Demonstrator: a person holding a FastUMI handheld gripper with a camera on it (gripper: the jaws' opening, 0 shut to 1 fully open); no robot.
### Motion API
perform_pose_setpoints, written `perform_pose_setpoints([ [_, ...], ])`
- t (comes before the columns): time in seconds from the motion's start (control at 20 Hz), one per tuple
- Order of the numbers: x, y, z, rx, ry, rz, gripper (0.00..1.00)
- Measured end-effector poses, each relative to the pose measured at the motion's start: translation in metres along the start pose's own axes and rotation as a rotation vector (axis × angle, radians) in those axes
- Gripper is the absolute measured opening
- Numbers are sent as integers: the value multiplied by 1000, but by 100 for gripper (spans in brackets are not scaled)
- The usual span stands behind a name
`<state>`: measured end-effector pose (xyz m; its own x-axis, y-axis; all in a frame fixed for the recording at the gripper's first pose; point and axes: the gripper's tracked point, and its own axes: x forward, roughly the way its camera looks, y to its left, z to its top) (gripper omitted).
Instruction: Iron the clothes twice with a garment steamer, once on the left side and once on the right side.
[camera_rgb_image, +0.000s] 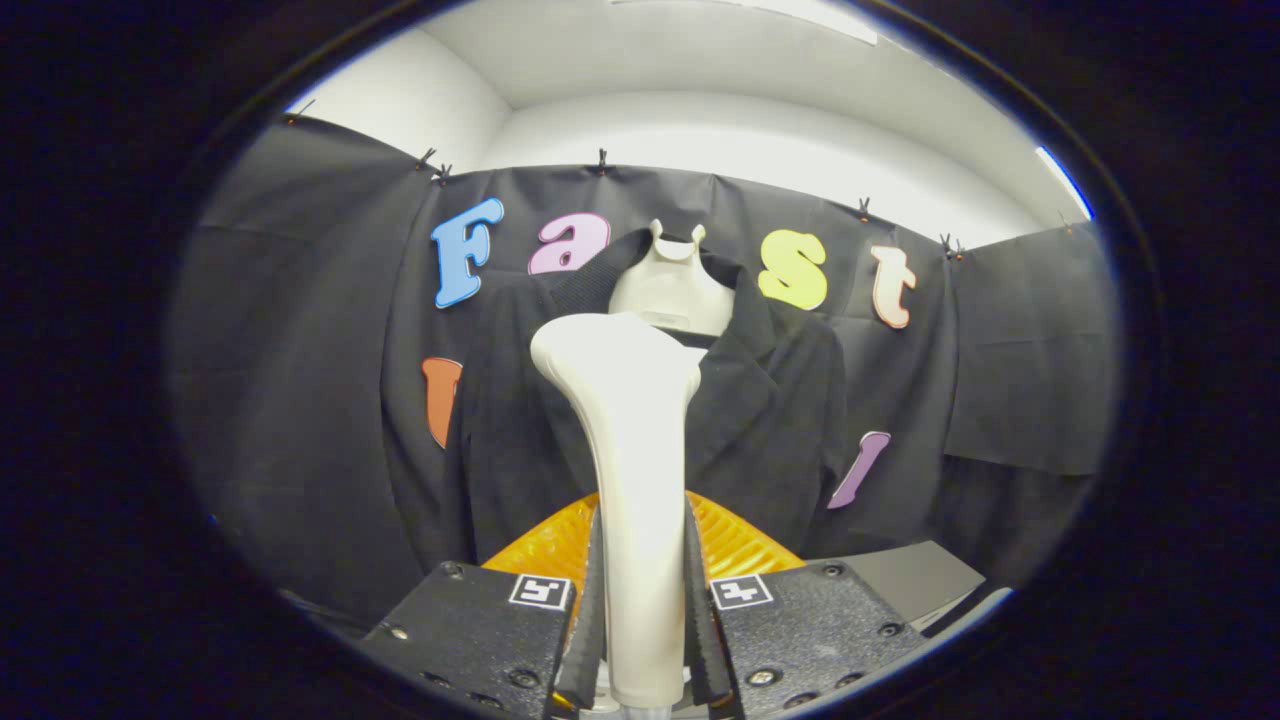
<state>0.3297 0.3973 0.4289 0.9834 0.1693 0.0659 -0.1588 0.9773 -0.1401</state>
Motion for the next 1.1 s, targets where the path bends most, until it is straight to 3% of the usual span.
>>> perform_pose_setpoints([
  [0.5,50,51,20,-114,-6,-54,38],
  [1.1,63,65,-11,-147,55,-79,38],
])
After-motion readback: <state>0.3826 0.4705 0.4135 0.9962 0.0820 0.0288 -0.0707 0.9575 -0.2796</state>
